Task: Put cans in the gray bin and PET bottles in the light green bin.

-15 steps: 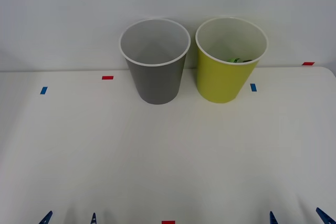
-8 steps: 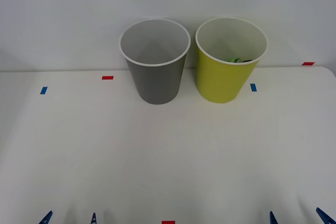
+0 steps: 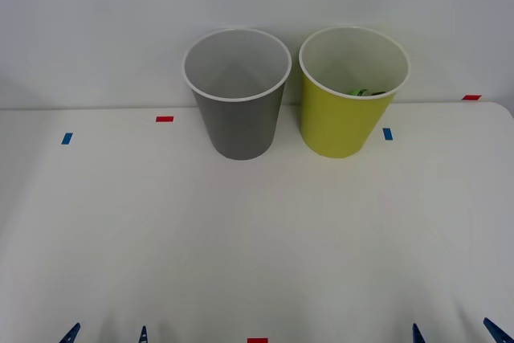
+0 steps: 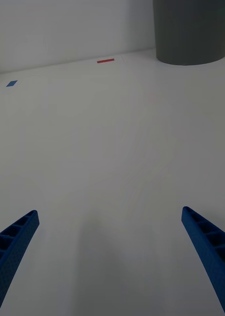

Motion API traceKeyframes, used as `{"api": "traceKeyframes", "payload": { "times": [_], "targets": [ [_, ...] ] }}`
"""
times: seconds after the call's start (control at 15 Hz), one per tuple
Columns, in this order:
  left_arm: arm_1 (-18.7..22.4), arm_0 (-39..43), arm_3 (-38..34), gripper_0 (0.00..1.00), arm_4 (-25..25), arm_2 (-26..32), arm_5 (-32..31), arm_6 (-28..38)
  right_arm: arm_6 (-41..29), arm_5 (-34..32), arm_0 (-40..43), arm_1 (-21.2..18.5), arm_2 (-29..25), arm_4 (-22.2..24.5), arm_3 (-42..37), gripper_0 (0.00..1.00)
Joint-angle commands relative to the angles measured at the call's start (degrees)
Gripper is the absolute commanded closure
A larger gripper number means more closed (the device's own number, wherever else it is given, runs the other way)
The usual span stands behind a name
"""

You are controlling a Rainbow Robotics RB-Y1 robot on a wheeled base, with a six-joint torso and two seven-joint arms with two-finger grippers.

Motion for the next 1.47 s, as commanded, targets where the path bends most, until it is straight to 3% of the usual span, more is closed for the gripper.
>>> {"api": "traceKeyframes", "payload": {
  "times": [0.07,1.47],
  "targets": [
    [0.0,0.0,0.0,0.0,0.0,0.0,0.0,0.0,0.0,0.0,0.0,0.0,0.0,0.0,0.0,0.0],
    [0.0,0.0,0.0,0.0,0.0,0.0,0.0,0.0,0.0,0.0,0.0,0.0,0.0,0.0,0.0,0.0]
  ]
}}
